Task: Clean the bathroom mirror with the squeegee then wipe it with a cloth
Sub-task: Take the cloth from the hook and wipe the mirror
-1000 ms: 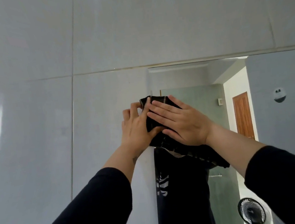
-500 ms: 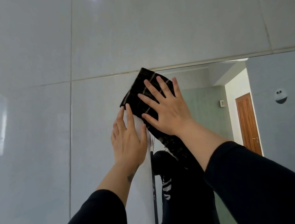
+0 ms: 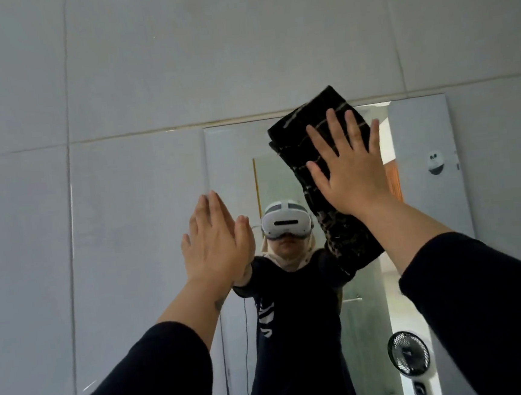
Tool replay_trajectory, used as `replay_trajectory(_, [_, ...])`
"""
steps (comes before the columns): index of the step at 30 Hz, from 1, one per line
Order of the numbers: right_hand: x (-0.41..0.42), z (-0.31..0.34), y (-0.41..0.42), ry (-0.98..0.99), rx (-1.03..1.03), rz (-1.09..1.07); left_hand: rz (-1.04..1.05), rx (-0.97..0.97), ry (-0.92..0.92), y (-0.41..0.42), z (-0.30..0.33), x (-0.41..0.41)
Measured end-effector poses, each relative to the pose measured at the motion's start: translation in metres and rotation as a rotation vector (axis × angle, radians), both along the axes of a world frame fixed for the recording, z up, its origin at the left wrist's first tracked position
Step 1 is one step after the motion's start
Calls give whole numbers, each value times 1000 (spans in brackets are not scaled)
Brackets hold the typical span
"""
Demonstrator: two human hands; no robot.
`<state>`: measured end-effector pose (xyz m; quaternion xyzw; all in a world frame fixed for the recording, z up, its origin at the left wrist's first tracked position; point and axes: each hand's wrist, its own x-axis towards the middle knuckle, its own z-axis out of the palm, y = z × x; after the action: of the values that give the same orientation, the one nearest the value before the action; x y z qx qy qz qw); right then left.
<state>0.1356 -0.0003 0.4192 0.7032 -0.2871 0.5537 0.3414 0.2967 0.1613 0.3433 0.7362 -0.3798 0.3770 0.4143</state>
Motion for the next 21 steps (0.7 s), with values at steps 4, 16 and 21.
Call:
replay_trajectory(4, [-43,-4,-35,-94,103,-18,-36,12,-1,-1,-1,4])
replay_trajectory(16, [-64,-80,-46,-351,306,25,-61,19,22,-2,-5,1])
replay_trajectory(21, [-9,-71,-3,-132,132,67,-153,34,47,4,-3,8])
